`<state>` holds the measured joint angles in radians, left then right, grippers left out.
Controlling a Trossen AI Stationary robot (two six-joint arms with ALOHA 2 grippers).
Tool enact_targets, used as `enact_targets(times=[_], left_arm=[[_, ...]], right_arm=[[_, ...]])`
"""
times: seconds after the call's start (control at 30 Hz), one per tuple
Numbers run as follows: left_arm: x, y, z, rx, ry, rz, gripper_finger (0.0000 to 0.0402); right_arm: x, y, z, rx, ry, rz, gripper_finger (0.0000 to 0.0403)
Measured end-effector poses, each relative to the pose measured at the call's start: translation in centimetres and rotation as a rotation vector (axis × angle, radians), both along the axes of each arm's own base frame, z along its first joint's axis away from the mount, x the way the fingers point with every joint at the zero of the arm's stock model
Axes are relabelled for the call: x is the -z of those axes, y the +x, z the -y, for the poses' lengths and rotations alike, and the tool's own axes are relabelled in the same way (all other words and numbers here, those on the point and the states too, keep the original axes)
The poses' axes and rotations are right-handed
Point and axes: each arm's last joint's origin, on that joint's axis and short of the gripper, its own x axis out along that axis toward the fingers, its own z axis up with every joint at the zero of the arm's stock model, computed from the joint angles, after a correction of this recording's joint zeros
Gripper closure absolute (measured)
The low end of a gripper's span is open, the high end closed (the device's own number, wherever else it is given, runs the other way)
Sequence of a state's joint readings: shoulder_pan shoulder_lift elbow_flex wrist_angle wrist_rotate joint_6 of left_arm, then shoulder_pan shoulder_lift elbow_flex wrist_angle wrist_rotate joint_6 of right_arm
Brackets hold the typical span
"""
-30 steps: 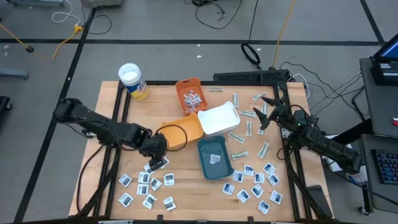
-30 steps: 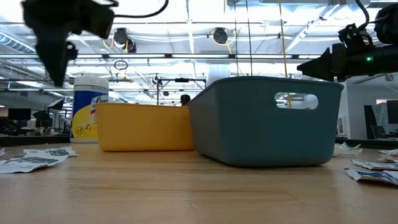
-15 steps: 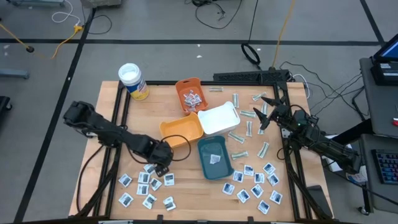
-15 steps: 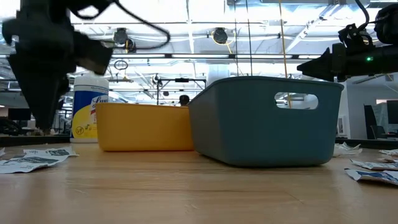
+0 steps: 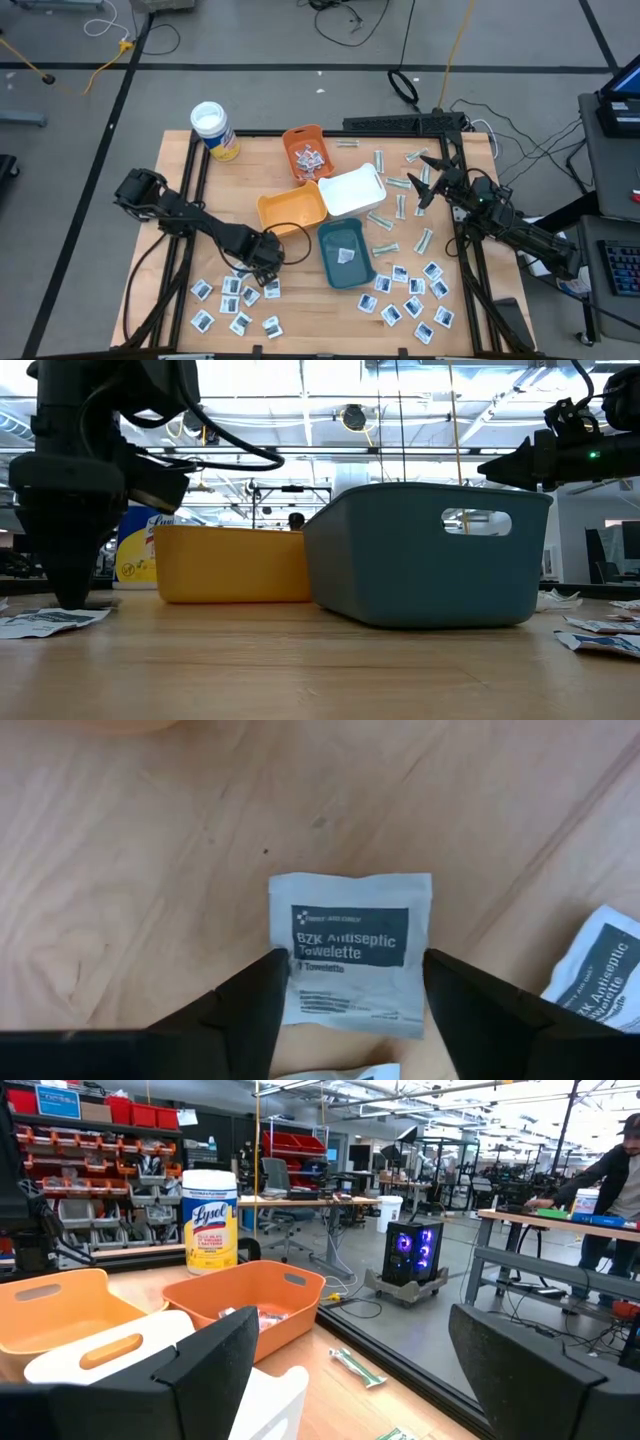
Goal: Pick & Place First Aid Supplies
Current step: Put the black towelette pack into the yellow bin
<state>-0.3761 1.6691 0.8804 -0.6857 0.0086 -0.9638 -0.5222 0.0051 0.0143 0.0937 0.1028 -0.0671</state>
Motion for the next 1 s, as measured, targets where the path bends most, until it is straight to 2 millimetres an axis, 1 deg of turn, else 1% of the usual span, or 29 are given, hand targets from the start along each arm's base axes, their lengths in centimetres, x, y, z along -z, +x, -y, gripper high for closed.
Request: enact_targets(times=[0.13, 0.27, 0.4, 0.43, 0.47, 0.6, 0.73, 0.83, 0.93, 1.0], left_arm=[[0.1, -0.1, 0.0, 0.001, 0.005, -0.011, 0.0219], [0.1, -0.4, 0.0, 0.002, -0.022, -0.044, 0.0295], [-0.7, -1.1, -0.3, -0.033, -0.025, -0.074, 0.0375], [-1.1, -1.4, -0.4, -0.038, -0.024, -0.076, 0.0386], [-1.5, -1.6, -0.5, -0.043, -0.014, -0.074, 0.0390], [-3.3, -2.6, -1.1, -0.067, -0.006, -0.060, 0.0382], [-5.4, -3.9, -2.1, -0.077, -0.006, -0.040, 0.0394], [-6.8, -4.9, -2.9, -0.094, -0.013, -0.023, 0.0391], [-8.0, -5.9, -3.5, -0.106, -0.016, -0.008, 0.0386], [-8.5, -6.5, -3.8, -0.112, -0.018, -0.004, 0.0389]], right_arm=[[0.0, 0.0, 0.0, 0.000, 0.000, 0.000, 0.0080], [0.0, 0.0, 0.0, 0.000, 0.000, 0.000, 0.0080], [0.0, 0.0, 0.0, 0.000, 0.000, 0.000, 0.0080], [0.0, 0.0, 0.0, 0.000, 0.000, 0.000, 0.0080], [0.0, 0.0, 0.0, 0.000, 0.000, 0.000, 0.0080], [0.0, 0.0, 0.0, 0.000, 0.000, 0.000, 0.0080], [0.0, 0.0, 0.0, 0.000, 0.000, 0.000, 0.0080], [0.0, 0.0, 0.0, 0.000, 0.000, 0.000, 0.0080], [0.0, 0.0, 0.0, 0.000, 0.000, 0.000, 0.0080], [0.0, 0.0, 0.0, 0.000, 0.000, 0.000, 0.0080]])
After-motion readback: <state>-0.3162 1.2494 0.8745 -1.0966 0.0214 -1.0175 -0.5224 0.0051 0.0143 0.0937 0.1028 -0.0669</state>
